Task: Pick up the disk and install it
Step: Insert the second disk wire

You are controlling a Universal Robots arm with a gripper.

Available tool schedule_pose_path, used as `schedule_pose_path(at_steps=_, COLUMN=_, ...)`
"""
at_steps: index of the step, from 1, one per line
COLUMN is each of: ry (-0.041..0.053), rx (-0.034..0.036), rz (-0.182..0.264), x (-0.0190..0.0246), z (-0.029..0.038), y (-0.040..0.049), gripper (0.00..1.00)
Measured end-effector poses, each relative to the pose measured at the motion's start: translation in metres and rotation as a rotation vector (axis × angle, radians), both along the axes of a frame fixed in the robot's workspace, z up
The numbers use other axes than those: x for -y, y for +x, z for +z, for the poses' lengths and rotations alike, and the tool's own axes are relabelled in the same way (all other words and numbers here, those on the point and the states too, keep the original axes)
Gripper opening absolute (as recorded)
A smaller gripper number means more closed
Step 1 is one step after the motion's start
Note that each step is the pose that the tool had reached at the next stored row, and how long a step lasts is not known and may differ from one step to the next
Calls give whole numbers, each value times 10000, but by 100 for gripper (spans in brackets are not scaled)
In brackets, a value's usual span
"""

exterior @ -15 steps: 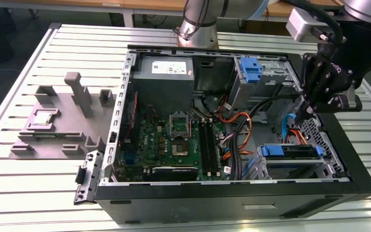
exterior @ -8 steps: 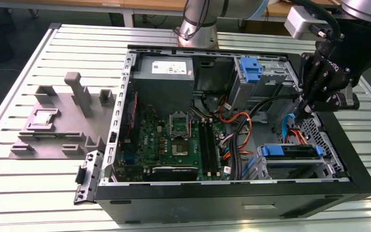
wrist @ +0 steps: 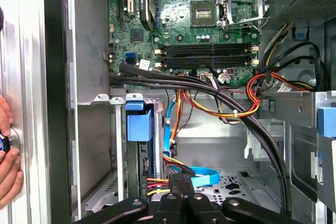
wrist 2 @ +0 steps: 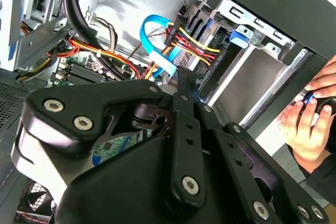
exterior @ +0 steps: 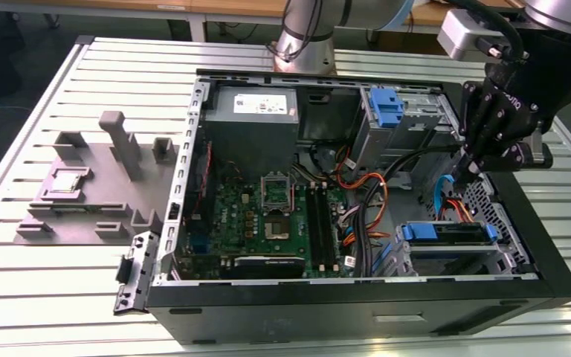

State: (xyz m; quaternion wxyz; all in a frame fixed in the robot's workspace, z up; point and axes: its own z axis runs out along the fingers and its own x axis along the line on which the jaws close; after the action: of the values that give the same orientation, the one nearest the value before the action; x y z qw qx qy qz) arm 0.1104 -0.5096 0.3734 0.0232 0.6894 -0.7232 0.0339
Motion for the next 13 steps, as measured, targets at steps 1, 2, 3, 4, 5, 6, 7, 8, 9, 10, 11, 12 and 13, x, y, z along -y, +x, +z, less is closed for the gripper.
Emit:
schedule_pose_path(at_steps=1, ry=-8, rx=0, rz=0, x=-1, z=-1, y=1, gripper=11)
schedule_pose_path(at_steps=2, ry=-34, rx=0, rz=0, x=-3, z=0, y=1, gripper=11)
schedule_pose_path(at_steps=3, ry=-55, rx=0, rz=0, x=-3, z=-2, y=1, gripper=11)
schedule_pose_path(at_steps=4, ry=-68, rx=0, rz=0, x=-4, z=-6, y=1, gripper=17)
schedule_pose_path(at_steps=5, ry=-72, rx=0, rz=-1, x=-7, z=-9, y=1, gripper=17)
schedule_pose_path(at_steps=6, ry=-73, rx=0, rz=0, x=-10, z=-10, y=2, gripper=17)
schedule_pose_path(at_steps=7, ry=-71, rx=0, rz=0, x=-11, z=-11, y=1, gripper=17)
schedule_pose_path(at_steps=8, ry=-69, rx=0, rz=0, x=-13, z=-15, y=2, gripper=17)
schedule_pose_path(at_steps=9, ry=-68, rx=0, rz=1, x=-15, z=-21, y=2, gripper=17)
schedule_pose_path(at_steps=10, ry=-69, rx=0, rz=0, x=-16, z=-26, y=2, gripper=17)
schedule_pose_path(at_steps=11, ry=-69, rx=0, rz=-1, x=-16, z=-33, y=2, gripper=17)
schedule_pose_path(at_steps=12, ry=-70, rx=0, rz=0, x=-16, z=-41, y=2, gripper=17)
schedule_pose_path(at_steps=13, ry=-75, rx=0, rz=-1, x=-16, z=-49, y=2, gripper=19)
